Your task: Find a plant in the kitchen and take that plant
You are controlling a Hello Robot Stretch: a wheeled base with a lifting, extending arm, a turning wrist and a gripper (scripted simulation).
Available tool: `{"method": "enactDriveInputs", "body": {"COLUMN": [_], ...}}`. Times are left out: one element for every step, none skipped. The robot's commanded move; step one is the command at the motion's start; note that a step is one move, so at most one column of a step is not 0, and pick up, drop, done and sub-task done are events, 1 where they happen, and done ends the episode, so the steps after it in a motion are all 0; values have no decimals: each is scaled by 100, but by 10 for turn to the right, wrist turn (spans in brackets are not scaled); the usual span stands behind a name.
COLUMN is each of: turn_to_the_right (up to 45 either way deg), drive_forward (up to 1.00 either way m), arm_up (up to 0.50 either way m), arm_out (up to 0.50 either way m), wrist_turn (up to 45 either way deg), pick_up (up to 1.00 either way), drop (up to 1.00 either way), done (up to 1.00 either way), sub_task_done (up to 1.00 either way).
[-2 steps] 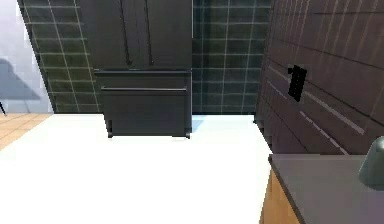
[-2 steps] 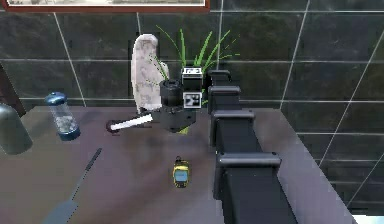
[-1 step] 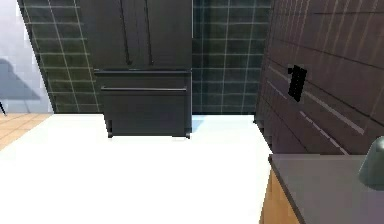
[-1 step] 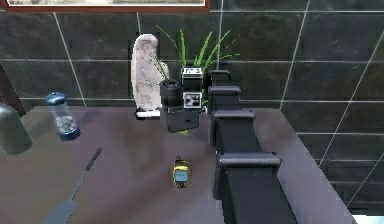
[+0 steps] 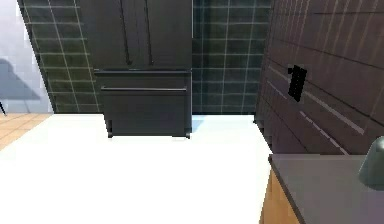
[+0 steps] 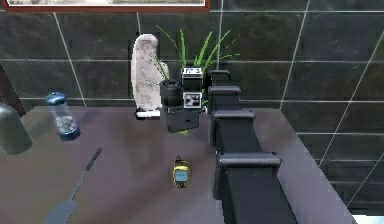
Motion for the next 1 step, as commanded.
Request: {"method": "enactDriveInputs", "body": {"turn_to_the_right": [0], "drive_forward": [0], "arm_up": [0], "arm_out": [0], "wrist_turn": [0], "pick_up": [0], "drop": [0], "done": [100], "sub_task_done": [0]}}
